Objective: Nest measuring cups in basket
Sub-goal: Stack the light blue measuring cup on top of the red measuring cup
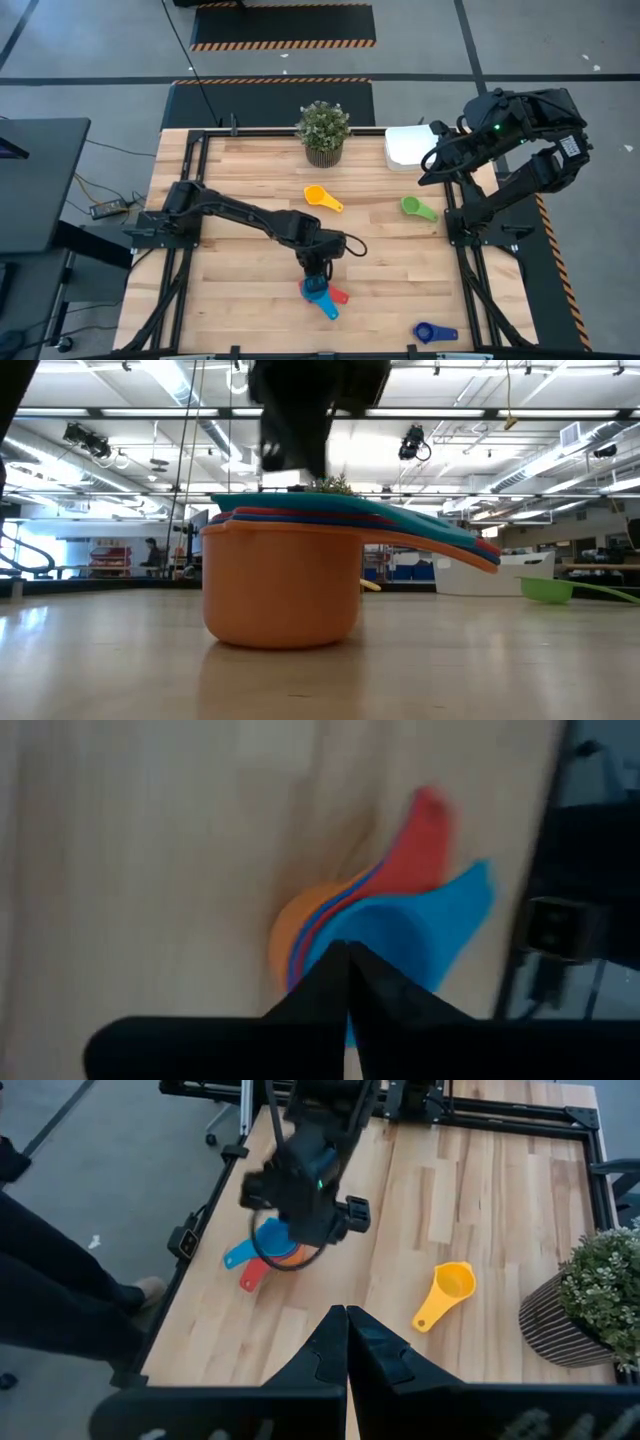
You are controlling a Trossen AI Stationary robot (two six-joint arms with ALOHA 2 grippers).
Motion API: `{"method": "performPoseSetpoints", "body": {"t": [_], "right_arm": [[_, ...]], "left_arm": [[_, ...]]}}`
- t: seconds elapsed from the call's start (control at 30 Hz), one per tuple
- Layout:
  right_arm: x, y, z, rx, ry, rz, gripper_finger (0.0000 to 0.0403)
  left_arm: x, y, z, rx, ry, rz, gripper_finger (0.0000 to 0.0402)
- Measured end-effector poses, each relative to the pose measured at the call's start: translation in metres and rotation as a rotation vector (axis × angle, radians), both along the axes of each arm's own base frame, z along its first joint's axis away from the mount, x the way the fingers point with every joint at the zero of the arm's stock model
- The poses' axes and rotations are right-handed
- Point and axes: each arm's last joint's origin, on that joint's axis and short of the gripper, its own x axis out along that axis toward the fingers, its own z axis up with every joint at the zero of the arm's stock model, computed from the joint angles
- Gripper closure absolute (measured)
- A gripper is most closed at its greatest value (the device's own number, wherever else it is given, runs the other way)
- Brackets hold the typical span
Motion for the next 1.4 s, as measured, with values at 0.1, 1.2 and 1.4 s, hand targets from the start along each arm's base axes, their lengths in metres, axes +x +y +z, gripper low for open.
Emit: {"method": "performPoseSetpoints", "body": {"t": [0.1, 1.2, 1.4], "right_arm": [[0.0, 0.0, 0.0, -0.004, -0.002, 0.002, 0.0398], [0.091, 0.008, -0.112, 0.096, 0.311, -0.031, 0.0398], [0.112, 0.019, -0.147, 0.132, 0.262, -0.029, 0.0398]], "left_arm": [[-0.004, -0.007, 0.023, 0.016, -0.016, -0.048, 0.0396], [-0.044, -0.179, -0.006, -0.145, -0.043, 0.613, 0.0401], [-0.044, -0.186, -0.032, -0.05, -0.043, 0.642, 0.0401]]}}
